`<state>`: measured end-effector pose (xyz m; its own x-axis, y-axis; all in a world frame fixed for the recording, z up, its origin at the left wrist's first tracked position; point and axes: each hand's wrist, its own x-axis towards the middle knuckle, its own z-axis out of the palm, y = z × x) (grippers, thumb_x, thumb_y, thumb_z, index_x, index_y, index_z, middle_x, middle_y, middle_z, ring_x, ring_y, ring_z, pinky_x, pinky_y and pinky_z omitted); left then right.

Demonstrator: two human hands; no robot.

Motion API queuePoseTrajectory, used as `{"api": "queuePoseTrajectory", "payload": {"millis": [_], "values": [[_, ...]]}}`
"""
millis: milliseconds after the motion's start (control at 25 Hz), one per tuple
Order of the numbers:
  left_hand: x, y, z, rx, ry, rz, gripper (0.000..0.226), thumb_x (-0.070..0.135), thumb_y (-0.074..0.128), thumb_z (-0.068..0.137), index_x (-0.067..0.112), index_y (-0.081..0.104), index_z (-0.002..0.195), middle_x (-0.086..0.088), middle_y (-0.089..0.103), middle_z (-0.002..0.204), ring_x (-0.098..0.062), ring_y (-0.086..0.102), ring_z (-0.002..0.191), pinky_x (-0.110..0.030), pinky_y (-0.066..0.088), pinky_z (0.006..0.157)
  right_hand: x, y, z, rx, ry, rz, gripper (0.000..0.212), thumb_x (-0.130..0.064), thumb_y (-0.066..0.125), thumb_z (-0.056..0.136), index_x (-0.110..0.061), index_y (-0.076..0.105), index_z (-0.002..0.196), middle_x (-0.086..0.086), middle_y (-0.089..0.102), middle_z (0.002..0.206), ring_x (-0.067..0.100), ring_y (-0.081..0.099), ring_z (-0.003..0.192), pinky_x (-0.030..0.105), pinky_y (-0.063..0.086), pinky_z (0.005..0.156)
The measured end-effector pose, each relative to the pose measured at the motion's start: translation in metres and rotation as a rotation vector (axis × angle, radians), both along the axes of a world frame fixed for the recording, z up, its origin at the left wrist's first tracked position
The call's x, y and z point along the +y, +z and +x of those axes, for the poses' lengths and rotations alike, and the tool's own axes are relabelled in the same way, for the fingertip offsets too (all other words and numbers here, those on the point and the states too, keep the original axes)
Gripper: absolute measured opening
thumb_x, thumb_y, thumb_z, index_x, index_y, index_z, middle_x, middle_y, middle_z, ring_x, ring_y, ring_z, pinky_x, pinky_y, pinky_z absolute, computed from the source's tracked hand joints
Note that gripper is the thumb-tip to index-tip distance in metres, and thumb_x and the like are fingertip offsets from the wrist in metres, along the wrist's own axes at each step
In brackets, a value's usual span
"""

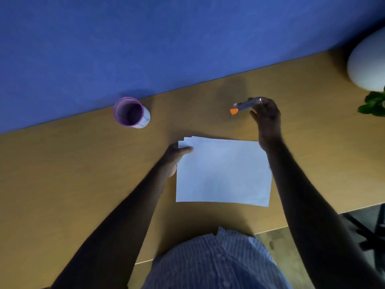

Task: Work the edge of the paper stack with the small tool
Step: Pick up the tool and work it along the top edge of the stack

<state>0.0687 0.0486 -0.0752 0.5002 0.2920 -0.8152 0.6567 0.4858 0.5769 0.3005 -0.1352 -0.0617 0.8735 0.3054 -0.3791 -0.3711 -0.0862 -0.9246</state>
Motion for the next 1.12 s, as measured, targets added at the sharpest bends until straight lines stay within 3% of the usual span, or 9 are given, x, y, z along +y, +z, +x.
{"api": "queuePoseTrajectory", "payload": {"millis": [80, 160, 280, 400, 560, 720, 840, 960, 1120], "values": [[-0.008, -0.004, -0.009, 0.015, 0.055, -0.051, 0.034, 0.004, 0.067, 0.095, -0.010, 0.065, 0.126, -0.028, 0.068, 0.129, -0.042, 0.067, 0.115, -0.046, 0.050, 0.099, 0.003, 0.012, -0.036, 0.239, 0.027, 0.226, 0.012, -0.024, 0.056, 0.106, -0.019, 0.066, 0.102, 0.008, 0.072, 0.099, 0.030, 0.071, 0.090, 0.045, 0.060, 0.083], [-0.013, -0.008, -0.019, 0.006, 0.098, -0.112, 0.031, 0.003, 0.064, 0.096, -0.007, 0.067, 0.125, -0.027, 0.069, 0.129, -0.039, 0.068, 0.112, -0.047, 0.051, 0.099, 0.005, 0.013, -0.077, 0.378, 0.059, 0.200, 0.015, -0.029, 0.054, 0.107, -0.022, 0.065, 0.099, 0.001, 0.066, 0.087, 0.022, 0.069, 0.071, 0.038, 0.059, 0.068], [-0.021, -0.012, -0.029, -0.070, 0.137, -0.191, 0.022, 0.002, 0.059, 0.099, 0.008, 0.073, 0.115, -0.013, 0.077, 0.114, -0.028, 0.074, 0.101, -0.040, 0.059, 0.088, 0.001, 0.003, -0.123, 0.293, 0.222, -0.084, 0.011, -0.030, 0.056, 0.106, -0.022, 0.060, 0.099, -0.002, 0.055, 0.079, 0.016, 0.049, 0.050, 0.026, 0.039, 0.050], [-0.029, -0.011, -0.034, -0.089, 0.204, -0.207, 0.023, 0.001, 0.058, 0.100, 0.015, 0.071, 0.113, -0.002, 0.081, 0.104, -0.019, 0.077, 0.092, -0.032, 0.062, 0.075, -0.007, -0.005, -0.146, 0.101, 0.445, -0.312, 0.015, -0.017, 0.066, 0.097, -0.021, 0.058, 0.108, -0.004, 0.055, 0.081, 0.016, 0.049, 0.053, 0.028, 0.040, 0.043], [-0.031, -0.011, -0.035, -0.085, 0.232, -0.201, 0.022, -0.001, 0.061, 0.096, 0.013, 0.071, 0.110, -0.005, 0.079, 0.104, -0.020, 0.077, 0.090, -0.035, 0.061, 0.079, -0.013, -0.007, -0.154, -0.070, 0.535, -0.432, 0.028, -0.010, 0.073, 0.090, -0.016, 0.059, 0.114, -0.001, 0.070, 0.100, 0.004, 0.066, 0.075, 0.023, 0.056, 0.063], [-0.013, -0.006, -0.027, -0.081, 0.149, -0.225, 0.021, -0.002, 0.061, 0.096, 0.010, 0.069, 0.112, -0.009, 0.075, 0.107, -0.020, 0.074, 0.092, -0.032, 0.057, 0.083, -0.012, -0.007, -0.148, 0.088, 0.486, -0.359, 0.024, -0.002, 0.068, 0.092, -0.004, 0.054, 0.111, 0.006, 0.080, 0.102, 0.028, 0.076, 0.078, 0.039, 0.060, 0.063], [0.004, -0.004, -0.017, -0.032, -0.042, -0.197, 0.030, 0.004, 0.064, 0.096, 0.000, 0.069, 0.125, -0.017, 0.073, 0.123, -0.027, 0.072, 0.105, -0.035, 0.055, 0.091, -0.013, -0.006, -0.144, 0.133, 0.521, -0.293, 0.011, -0.002, 0.062, 0.097, -0.002, 0.058, 0.107, -0.002, 0.081, 0.103, 0.020, 0.078, 0.078, 0.026, 0.056, 0.054], [0.012, -0.005, -0.007, 0.019, -0.260, -0.108, 0.033, 0.011, 0.072, 0.093, 0.005, 0.073, 0.126, -0.010, 0.075, 0.125, -0.024, 0.073, 0.110, -0.033, 0.057, 0.094, -0.014, -0.005, -0.143, 0.172, 0.542, -0.277, 0.022, -0.009, 0.059, 0.101, -0.010, 0.066, 0.122, -0.003, 0.076, 0.105, 0.016, 0.075, 0.080, 0.030, 0.055, 0.062], [0.008, -0.008, 0.001, 0.020, -0.384, 0.013, 0.038, 0.012, 0.078, 0.089, 0.005, 0.073, 0.126, -0.005, 0.072, 0.132, -0.011, 0.067, 0.113, -0.022, 0.047, 0.096, -0.011, -0.006, -0.146, -0.071, 0.643, -0.469, 0.036, -0.015, 0.058, 0.101, -0.021, 0.065, 0.136, -0.003, 0.053, 0.095, 0.003, 0.057, 0.078, 0.007, 0.046, 0.069]]}}
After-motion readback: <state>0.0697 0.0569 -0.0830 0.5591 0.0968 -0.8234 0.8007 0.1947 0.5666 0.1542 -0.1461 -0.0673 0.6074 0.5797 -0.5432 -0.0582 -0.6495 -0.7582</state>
